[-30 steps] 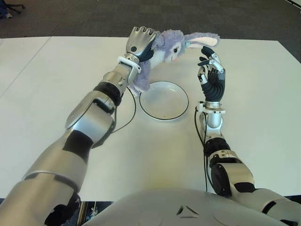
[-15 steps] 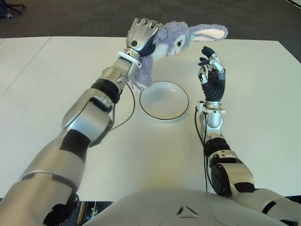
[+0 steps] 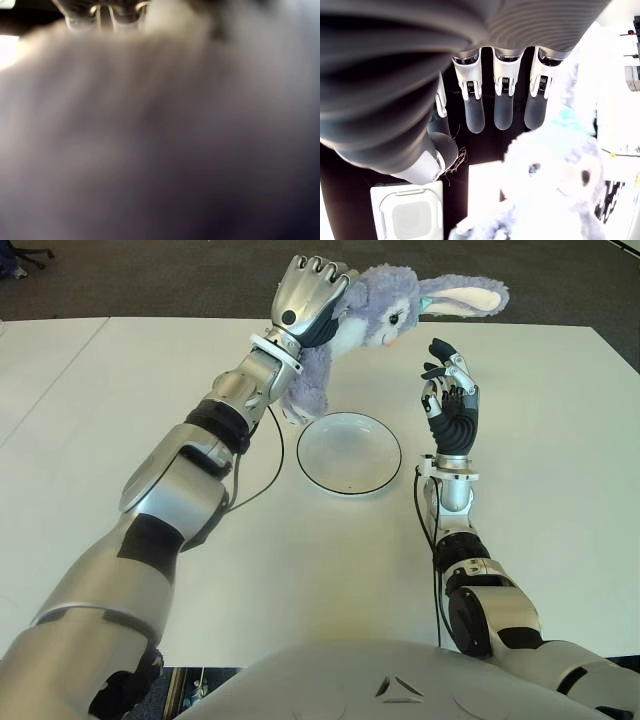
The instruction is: Put the doll into the plate.
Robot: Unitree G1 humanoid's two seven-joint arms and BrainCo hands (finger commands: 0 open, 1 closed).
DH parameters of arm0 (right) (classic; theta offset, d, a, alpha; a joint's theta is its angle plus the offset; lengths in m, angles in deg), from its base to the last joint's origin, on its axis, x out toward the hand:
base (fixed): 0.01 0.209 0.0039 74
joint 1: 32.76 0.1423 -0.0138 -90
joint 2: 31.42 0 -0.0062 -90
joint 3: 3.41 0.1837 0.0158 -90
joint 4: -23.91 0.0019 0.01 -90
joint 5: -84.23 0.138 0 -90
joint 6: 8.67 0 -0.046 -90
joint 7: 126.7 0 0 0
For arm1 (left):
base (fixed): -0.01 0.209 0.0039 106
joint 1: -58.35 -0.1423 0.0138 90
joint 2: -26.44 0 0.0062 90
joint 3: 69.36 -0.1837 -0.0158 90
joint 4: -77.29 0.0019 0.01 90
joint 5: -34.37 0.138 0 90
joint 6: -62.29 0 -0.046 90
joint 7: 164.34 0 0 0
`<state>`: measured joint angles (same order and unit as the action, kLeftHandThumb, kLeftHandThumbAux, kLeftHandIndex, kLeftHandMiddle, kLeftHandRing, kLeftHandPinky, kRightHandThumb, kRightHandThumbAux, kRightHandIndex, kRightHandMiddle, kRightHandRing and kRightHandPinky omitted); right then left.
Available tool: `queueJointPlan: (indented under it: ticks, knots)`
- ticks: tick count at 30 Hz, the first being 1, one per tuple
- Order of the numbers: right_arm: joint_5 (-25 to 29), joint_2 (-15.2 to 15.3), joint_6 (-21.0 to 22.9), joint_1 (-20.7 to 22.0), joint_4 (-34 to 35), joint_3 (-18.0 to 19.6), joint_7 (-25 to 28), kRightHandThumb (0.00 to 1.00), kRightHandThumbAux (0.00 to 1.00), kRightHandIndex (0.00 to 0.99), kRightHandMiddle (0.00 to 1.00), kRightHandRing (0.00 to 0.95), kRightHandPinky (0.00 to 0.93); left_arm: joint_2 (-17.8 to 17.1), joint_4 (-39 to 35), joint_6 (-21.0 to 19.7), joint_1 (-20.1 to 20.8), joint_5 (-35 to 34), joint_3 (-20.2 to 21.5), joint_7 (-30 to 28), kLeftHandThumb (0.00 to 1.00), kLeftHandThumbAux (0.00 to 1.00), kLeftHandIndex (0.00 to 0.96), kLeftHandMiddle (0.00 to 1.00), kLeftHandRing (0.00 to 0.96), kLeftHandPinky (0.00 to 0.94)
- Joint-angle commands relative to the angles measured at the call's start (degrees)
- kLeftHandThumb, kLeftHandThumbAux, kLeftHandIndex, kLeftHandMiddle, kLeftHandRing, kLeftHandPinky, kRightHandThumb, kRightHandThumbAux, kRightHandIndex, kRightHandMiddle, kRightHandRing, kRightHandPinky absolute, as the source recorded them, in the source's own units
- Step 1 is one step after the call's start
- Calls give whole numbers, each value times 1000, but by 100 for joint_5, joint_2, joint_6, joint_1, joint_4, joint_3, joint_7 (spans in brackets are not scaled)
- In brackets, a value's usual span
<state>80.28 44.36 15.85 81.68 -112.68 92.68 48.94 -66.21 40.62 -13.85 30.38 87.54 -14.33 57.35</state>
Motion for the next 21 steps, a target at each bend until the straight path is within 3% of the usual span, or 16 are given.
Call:
queueJointPlan:
  ticks: [1,10,21]
  knots:
    - [-112,-852,857,-3287,-2277,-161,-137,707,718,420,185,153,213,-782,-1806,367,-431,529,-136,-132,738,696,442,819,831,853]
    - [-185,-842,898,-3290,-2245,-202,-251,709,718,420,184,155,218,-1127,-2865,381,-923,292,49,-893,738,696,442,817,827,847]
    - [-83,-854,666,-3289,-2257,-137,-117,709,717,420,173,166,254,-1368,-3531,402,-1328,159,109,-1356,739,696,442,811,820,843]
